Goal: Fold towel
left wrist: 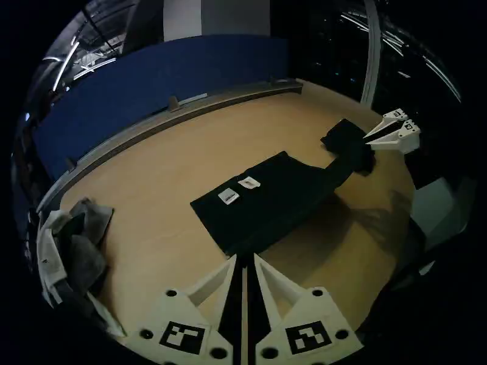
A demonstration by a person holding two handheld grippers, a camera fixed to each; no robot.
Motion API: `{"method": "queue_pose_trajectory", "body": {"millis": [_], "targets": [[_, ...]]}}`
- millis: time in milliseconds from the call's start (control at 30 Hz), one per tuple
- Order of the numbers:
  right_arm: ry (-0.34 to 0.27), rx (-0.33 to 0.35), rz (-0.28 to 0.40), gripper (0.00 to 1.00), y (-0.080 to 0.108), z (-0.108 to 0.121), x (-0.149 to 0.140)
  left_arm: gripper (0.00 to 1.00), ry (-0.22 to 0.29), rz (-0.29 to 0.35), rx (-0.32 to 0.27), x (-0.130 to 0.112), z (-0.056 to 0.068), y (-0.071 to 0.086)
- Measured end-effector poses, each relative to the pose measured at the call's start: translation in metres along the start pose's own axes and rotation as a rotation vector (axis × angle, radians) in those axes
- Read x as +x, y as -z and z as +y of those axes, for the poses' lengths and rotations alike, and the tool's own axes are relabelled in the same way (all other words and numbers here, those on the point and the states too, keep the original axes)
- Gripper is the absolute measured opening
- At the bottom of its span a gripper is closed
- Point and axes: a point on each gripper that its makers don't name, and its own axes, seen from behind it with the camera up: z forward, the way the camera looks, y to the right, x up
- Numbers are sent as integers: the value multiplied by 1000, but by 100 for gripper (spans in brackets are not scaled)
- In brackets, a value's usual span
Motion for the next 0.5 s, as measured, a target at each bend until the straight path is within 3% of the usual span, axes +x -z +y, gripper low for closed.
{"method": "queue_pose_trajectory", "body": {"millis": [500], "targets": [[-25,-18,-12,8,-38,21,1,5,0,-20,16,10,-22,-35]]}}
